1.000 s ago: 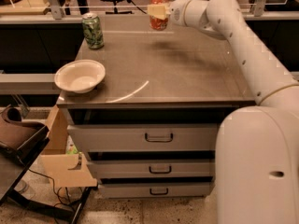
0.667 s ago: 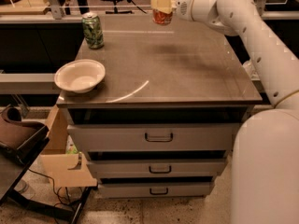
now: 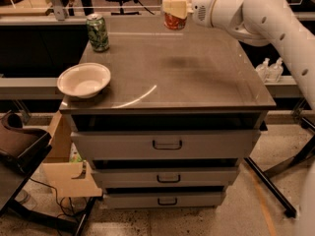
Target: Move coke can near paper bowl
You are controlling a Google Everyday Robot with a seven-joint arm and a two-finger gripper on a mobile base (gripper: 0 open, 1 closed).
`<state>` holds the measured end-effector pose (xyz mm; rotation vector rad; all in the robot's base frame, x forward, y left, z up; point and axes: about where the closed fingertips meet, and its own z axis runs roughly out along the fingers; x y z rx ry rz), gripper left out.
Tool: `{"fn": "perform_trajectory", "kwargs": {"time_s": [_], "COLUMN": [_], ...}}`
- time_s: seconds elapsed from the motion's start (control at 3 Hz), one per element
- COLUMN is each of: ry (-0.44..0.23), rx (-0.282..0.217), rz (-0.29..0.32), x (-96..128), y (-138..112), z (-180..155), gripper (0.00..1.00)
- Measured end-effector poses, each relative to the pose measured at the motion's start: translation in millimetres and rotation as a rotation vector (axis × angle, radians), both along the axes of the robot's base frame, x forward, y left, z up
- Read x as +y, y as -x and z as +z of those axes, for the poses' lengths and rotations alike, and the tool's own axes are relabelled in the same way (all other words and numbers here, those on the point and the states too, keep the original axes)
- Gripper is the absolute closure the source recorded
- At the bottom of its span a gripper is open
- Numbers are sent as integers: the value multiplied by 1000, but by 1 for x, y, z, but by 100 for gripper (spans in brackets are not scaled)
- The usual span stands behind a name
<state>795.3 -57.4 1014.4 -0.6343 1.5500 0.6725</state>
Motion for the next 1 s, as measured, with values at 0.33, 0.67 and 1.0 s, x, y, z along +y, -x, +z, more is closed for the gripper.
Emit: {"fn": "perform_trajectory", "kwargs": {"time_s": [0.33,0.67,1.0], "ry": [28,50,51], "rx": [-11,-23,-41], "rz": [24,73,116], "x": [5,16,29], "y": [40,72,96], "z": [-11,-27,-42], "gripper": [100,100,100]}}
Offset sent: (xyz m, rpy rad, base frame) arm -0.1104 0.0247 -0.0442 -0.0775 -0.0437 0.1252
